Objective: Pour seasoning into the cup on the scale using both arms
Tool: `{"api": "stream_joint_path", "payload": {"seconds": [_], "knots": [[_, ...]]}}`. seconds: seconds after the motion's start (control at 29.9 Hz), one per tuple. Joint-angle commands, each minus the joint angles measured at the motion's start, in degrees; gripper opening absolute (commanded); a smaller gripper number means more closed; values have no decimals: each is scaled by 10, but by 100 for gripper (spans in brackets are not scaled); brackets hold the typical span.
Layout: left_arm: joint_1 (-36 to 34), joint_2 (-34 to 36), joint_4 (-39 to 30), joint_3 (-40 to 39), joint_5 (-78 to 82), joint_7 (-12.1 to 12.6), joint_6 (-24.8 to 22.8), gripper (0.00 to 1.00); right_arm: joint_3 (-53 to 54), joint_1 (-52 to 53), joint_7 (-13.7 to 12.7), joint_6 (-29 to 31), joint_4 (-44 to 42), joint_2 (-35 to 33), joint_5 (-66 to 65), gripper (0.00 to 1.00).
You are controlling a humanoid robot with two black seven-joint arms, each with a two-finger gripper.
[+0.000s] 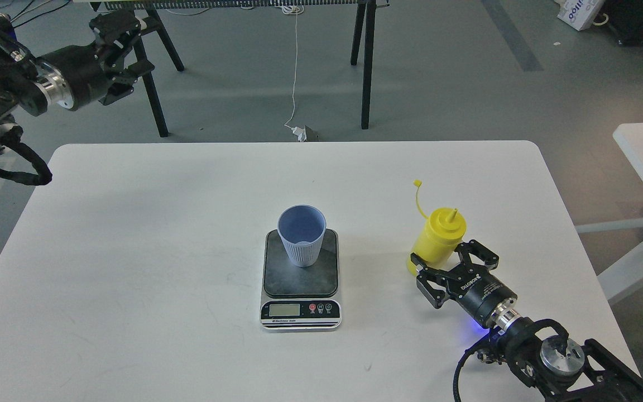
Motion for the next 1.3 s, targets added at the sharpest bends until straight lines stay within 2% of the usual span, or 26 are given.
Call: {"api": "stream_joint_path", "payload": {"seconds": [0.0, 0.17, 0.4, 0.64, 0.84, 0.94, 1.04, 1.17, 1.27], "knots": [[0, 0, 0, 0, 3, 0, 0, 89, 0, -9, 0, 0, 3, 0, 1, 98], [-1, -1, 0, -1, 10, 0, 0, 89, 2, -30, -1, 0, 12, -2, 3, 98], [0, -1, 0, 0, 11, 0, 0, 89, 18, -81, -1, 0, 82, -29, 3, 98], [2, 0, 0, -1, 11, 0, 0, 89, 28, -143, -1, 0, 151, -85, 4, 99], [8, 0, -4, -4, 10, 0, 0, 89, 121, -176, -1, 0, 233, -148, 3, 99], [21, -2, -4, -5, 10, 0, 0, 89, 153, -147, 0, 0, 233, -169, 1, 99], [26, 2, -4, -7, 8, 0, 0, 89, 156, -70, 0, 0, 217, -204, 0, 99], [47, 9, -4, -18, -8, 0, 0, 89, 146, 29, -1, 0, 145, -213, -2, 99], [68, 11, -4, -55, -18, 0, 0, 89, 106, 119, -1, 0, 69, -213, -5, 99]]}}
